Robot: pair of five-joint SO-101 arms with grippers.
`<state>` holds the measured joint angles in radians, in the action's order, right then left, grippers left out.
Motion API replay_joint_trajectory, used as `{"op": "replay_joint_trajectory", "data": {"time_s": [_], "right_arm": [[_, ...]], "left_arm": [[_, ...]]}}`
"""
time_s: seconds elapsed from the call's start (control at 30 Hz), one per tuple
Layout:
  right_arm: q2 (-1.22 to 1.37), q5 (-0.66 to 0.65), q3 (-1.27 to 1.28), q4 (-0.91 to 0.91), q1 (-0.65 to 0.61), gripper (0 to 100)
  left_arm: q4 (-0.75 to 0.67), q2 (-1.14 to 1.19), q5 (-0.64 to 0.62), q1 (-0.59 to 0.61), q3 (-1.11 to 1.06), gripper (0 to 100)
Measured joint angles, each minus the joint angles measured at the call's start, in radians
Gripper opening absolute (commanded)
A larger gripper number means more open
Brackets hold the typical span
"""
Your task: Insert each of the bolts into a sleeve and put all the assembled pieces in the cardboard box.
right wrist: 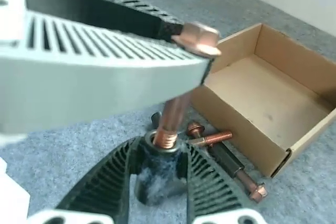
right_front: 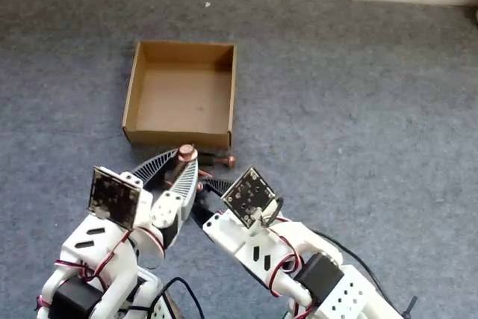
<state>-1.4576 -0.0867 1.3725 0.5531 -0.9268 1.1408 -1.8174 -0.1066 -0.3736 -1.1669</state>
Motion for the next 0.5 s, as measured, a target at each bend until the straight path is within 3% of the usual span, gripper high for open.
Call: {"op": "replay_joint_trajectory", "data": {"time_s": [0.17, 0.5], "right_arm": [[0.000, 0.000, -0.006, -0.002, 0.015, 0.4], [0.000, -0.002, -0.008, -0.002, 0.112, 0.4]], "left_arm": [[0.097, 0.009, 0.000, 0.020, 0.006, 27], [0.109, 0.002, -0.026, 0.218, 0.006, 27]]}}
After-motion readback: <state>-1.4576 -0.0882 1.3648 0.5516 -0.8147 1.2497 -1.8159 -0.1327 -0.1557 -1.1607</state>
